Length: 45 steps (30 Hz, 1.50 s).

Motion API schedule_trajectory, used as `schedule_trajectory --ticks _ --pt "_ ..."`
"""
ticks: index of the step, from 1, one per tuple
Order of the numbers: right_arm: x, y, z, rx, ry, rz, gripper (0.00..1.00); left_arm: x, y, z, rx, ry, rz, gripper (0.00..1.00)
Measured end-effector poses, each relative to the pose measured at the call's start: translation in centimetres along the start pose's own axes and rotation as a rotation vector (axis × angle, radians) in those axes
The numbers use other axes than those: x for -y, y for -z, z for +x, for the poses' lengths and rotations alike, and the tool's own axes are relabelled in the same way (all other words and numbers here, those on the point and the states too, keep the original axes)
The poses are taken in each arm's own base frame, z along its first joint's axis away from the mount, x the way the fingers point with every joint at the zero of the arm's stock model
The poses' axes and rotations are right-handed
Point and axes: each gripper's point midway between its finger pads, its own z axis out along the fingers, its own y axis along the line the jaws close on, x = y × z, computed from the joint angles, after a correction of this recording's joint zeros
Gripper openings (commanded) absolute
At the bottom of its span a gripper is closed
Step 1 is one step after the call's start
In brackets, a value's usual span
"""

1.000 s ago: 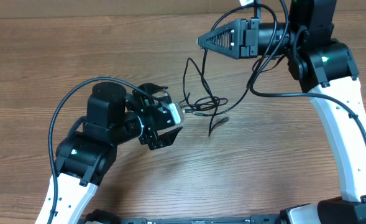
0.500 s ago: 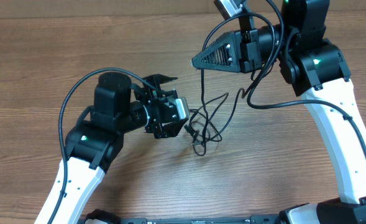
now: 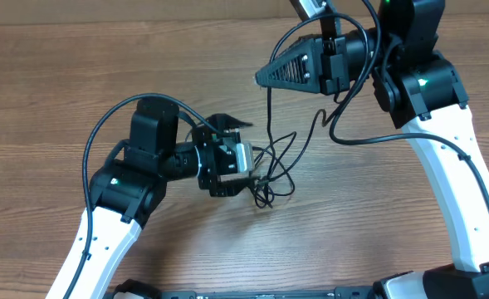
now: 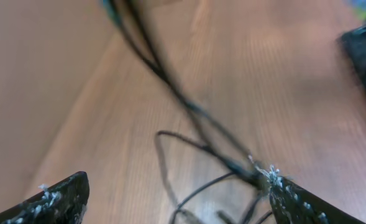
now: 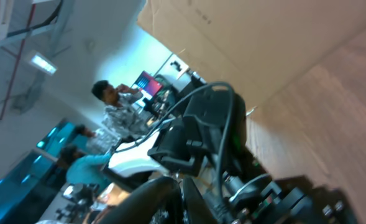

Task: Untangle cables

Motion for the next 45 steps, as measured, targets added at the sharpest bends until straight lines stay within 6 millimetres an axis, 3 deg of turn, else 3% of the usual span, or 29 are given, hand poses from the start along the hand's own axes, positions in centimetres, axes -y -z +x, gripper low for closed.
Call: schedule_trajectory --ticks 7,14,23,28,36,45 --pt "1.0 0.2 -1.7 0.078 0.015 0.076 0.04 2.8 0.2 -0.4 0.048 0.082 0.130 0.88" --pt "0.1 1.9 -5.0 0.195 0.107 0.122 0.04 4.9 0.5 -0.1 0.042 0.173 0.215 0.87" --pt "0.4 6.0 -8.2 0.362 0.107 0.203 0.04 5.4 0.7 -0.5 0.064 0.188 0.241 0.86" --pt "0.6 7.7 -9.0 0.412 0.103 0.234 0.04 5.5 0.7 -0.7 0.077 0.190 0.251 0.86" --pt "0.0 8.1 -9.6 0.437 0.138 0.231 0.04 5.7 0.5 -0.3 0.066 0.217 0.268 0.86" --pt "-0.2 8.1 -9.7 0.445 0.132 0.227 0.04 4.5 -2.9 3.4 0.016 0.318 0.325 0.83"
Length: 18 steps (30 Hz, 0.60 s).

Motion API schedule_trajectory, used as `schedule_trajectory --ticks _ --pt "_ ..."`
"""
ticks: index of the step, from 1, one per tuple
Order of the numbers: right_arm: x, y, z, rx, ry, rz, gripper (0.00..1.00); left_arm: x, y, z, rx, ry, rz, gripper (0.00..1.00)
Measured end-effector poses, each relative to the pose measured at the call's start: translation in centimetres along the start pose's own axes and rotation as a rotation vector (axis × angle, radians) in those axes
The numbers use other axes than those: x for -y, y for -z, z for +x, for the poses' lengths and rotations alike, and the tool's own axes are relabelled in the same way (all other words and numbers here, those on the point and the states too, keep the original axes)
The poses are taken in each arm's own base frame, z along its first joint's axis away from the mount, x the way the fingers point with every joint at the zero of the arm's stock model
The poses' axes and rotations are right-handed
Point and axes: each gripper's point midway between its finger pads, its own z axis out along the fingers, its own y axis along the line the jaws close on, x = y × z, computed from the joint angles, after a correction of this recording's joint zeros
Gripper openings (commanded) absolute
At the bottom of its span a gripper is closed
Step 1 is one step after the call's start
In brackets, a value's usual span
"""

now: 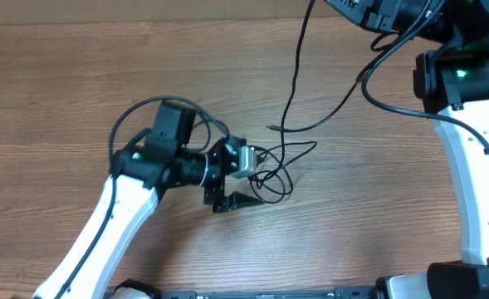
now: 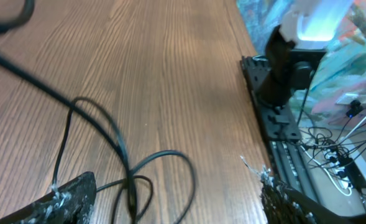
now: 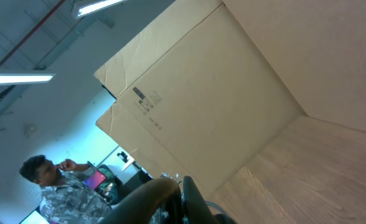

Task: Untangle cables

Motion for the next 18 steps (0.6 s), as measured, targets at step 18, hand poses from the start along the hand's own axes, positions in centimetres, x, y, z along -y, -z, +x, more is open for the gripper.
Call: schedule_trajectory --ticks 18 --pt "-0.3 0.0 0.5 -0.031 -0.002 -0.015 0.04 -3.6 -3.2 3.1 0.015 0.064 0.059 0.71"
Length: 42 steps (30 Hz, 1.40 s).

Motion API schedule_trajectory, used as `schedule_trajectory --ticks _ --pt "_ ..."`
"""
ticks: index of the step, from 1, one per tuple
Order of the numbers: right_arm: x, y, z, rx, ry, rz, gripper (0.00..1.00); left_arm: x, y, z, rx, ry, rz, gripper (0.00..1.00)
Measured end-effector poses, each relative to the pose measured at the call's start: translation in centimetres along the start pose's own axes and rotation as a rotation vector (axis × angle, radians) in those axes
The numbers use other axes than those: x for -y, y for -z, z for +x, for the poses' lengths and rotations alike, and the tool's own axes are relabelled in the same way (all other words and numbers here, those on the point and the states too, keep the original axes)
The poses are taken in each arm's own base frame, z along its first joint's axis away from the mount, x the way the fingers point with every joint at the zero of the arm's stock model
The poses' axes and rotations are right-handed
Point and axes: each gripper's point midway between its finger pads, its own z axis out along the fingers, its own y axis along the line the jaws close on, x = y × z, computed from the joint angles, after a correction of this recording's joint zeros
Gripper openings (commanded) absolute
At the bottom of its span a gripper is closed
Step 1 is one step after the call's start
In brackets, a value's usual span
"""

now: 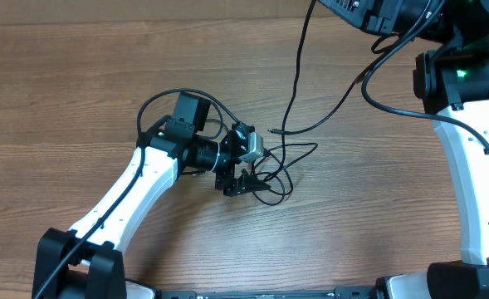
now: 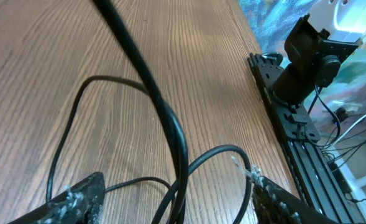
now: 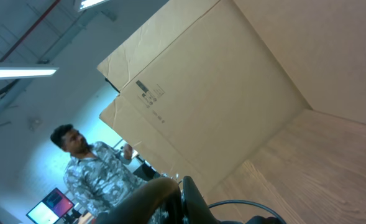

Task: Untangle cables

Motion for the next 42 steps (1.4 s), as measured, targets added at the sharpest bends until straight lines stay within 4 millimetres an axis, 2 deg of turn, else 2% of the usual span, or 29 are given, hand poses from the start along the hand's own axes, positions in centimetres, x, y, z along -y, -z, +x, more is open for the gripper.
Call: schedule_trajectory --ticks 10,19,24,32,42 --pt "0.0 0.0 0.0 -0.001 0.000 0.000 0.04 0.0 -0.2 0.6 -0.008 0.029 0.013 0.66" --pt "0.0 0.0 0.0 -0.002 -0.001 -0.001 0.04 0.4 -0.3 1.1 -0.029 0.060 0.020 0.67" --pt "0.0 0.0 0.0 -0.002 -0.001 -0.001 0.04 0.9 -1.0 1.2 -0.053 0.046 0.032 0.67" --pt "0.0 0.0 0.0 -0.002 -0.001 -0.001 0.04 1.2 -2.0 1.5 -0.100 0.010 0.032 0.49" --pt "0.0 0.0 0.0 -0.003 -0.001 -0.001 0.04 0.8 -1.9 2.0 -0.126 -0.001 0.008 0.41"
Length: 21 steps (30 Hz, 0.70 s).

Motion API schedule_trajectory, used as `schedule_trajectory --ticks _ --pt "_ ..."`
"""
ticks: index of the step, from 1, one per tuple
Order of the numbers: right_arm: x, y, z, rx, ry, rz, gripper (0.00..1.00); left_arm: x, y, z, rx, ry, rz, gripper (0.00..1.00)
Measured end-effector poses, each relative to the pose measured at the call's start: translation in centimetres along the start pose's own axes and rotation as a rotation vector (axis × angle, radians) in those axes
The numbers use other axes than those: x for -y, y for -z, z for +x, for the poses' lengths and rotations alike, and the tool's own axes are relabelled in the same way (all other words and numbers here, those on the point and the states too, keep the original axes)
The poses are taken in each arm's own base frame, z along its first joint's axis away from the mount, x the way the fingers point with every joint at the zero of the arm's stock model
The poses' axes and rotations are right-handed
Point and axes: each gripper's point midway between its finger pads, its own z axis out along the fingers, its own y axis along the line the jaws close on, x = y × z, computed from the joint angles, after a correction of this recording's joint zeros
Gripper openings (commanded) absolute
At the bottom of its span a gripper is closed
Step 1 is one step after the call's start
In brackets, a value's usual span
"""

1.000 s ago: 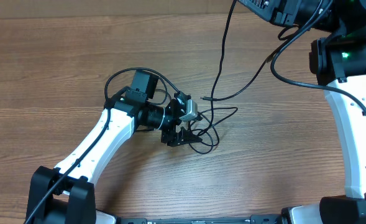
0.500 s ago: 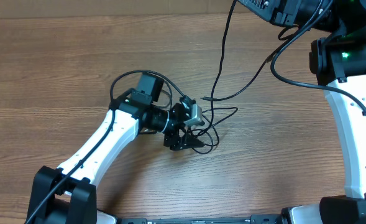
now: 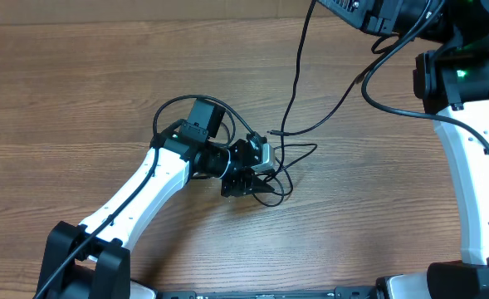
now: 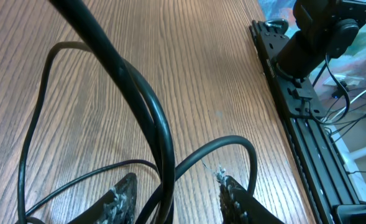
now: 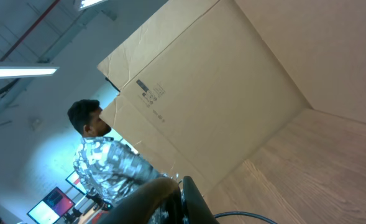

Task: Untangle cables

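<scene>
A black cable tangle (image 3: 276, 166) lies on the wooden table (image 3: 78, 100). One strand (image 3: 298, 66) rises from it to the top edge of the overhead view, toward my raised right arm (image 3: 452, 75). My right gripper (image 5: 181, 186) shows its fingers pressed together, and a cable curves just below them. At the tangle's left side my left gripper (image 3: 251, 172) is low over the table. In the left wrist view it (image 4: 176, 182) is open, with a thick cable loop (image 4: 151, 118) running between its fingers without touching either.
A cardboard box wall (image 5: 232, 81) stands behind the table. A person (image 5: 108, 155) is in the background. The table's near edge carries a black rail and arm base (image 4: 301, 93). My own arm cables (image 3: 344, 108) hang near the raised strand.
My left gripper has shifted slightly to the right, further into the tangle. Its fingers stand closer together around the thick loop. The right arm and raised strand have not moved.
At first my right gripper was low over the table above the tangle, and the left was open beside it. Then the right was high out of the overhead view with a strand stretched upward. The left then moved into the loops, narrowing.
</scene>
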Motion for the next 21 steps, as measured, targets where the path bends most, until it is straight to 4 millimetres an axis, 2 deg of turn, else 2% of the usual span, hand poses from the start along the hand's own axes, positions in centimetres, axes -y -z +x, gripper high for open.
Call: schedule_trajectory --ticks 5,8,11,21 --pt "0.00 0.00 0.00 0.000 0.000 0.000 0.04 -0.01 0.00 0.02 -0.001 0.001 -0.001 0.33" --pt "-0.01 0.00 0.01 -0.001 0.000 0.000 0.04 0.05 0.00 -0.06 0.004 0.001 0.003 0.25" --pt "0.00 0.01 0.00 0.000 0.000 0.000 0.04 0.19 0.00 -0.25 0.014 -0.002 0.011 0.13" --pt "-0.02 0.00 0.06 -0.003 0.000 -0.002 0.04 0.28 0.01 -0.41 0.023 -0.005 0.017 0.06"
